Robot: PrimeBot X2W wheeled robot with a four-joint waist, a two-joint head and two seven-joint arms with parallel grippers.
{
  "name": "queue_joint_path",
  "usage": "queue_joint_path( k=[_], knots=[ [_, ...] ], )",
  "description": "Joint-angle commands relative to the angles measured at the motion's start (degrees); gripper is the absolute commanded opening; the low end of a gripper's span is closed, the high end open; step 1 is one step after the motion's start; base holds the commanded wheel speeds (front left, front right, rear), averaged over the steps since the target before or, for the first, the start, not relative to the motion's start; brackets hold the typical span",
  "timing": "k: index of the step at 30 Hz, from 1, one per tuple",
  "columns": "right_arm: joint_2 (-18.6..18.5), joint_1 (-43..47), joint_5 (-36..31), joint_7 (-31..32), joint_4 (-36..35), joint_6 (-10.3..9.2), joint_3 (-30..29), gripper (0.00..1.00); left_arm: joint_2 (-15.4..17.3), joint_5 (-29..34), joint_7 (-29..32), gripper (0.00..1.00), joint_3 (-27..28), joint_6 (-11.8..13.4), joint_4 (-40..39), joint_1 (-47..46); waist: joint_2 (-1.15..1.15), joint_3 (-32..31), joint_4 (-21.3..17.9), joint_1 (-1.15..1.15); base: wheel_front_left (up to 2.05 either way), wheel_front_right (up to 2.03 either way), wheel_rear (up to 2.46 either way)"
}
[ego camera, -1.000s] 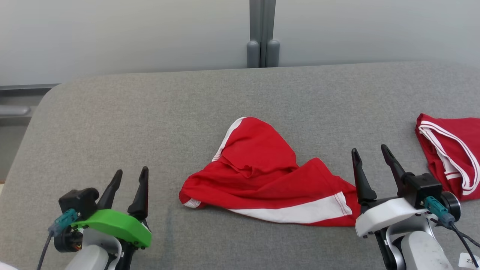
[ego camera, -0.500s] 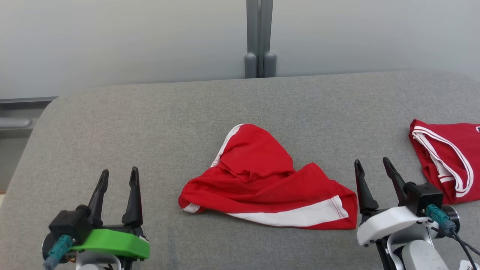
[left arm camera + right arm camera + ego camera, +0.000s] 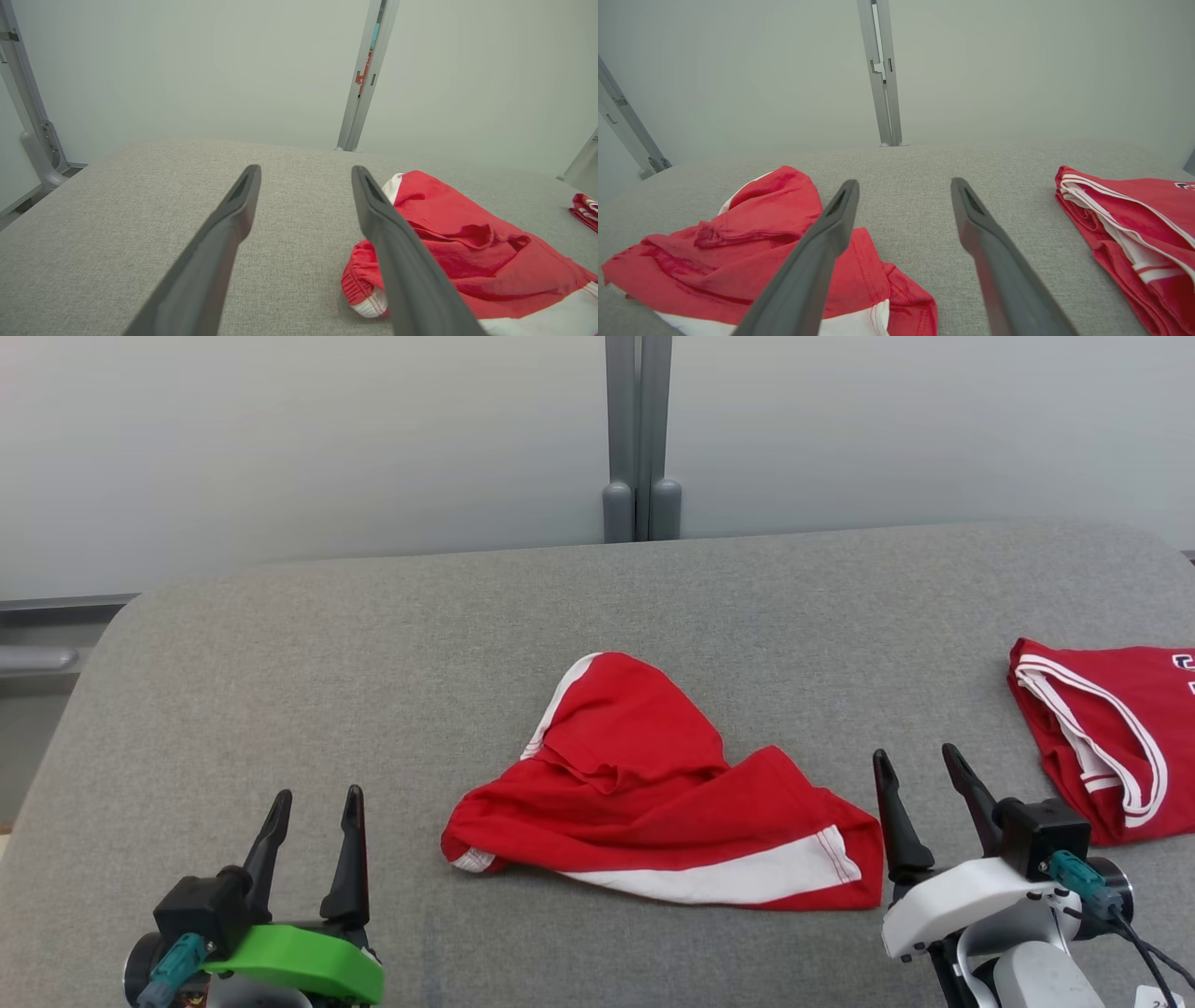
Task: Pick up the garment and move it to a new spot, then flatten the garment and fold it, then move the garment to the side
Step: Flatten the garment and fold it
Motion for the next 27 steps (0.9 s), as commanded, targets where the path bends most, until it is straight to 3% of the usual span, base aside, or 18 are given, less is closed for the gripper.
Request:
queue_joint_path(
  k=[1, 27],
  knots=[
    [-0.11, 0.41, 0.58, 0.05, 0.22, -0.04, 0.05, 1.0, -0.2, 0.54, -0.13, 1.0, 0.04, -0.34, 0.49, -0.81, 0.0, 0.0, -0.04, 0.0, 0.0, 0.0, 0.0],
    [-0.1, -0.5, 0.61, 1.37, 0.87, -0.04, 1.0, 1.0, -0.55, 1.85, -0.13, 1.0, -1.38, -0.96, 3.0, -1.84, 0.0, 1.1, -0.28, 0.0, 0.0, 0.0, 0.0]
  ],
)
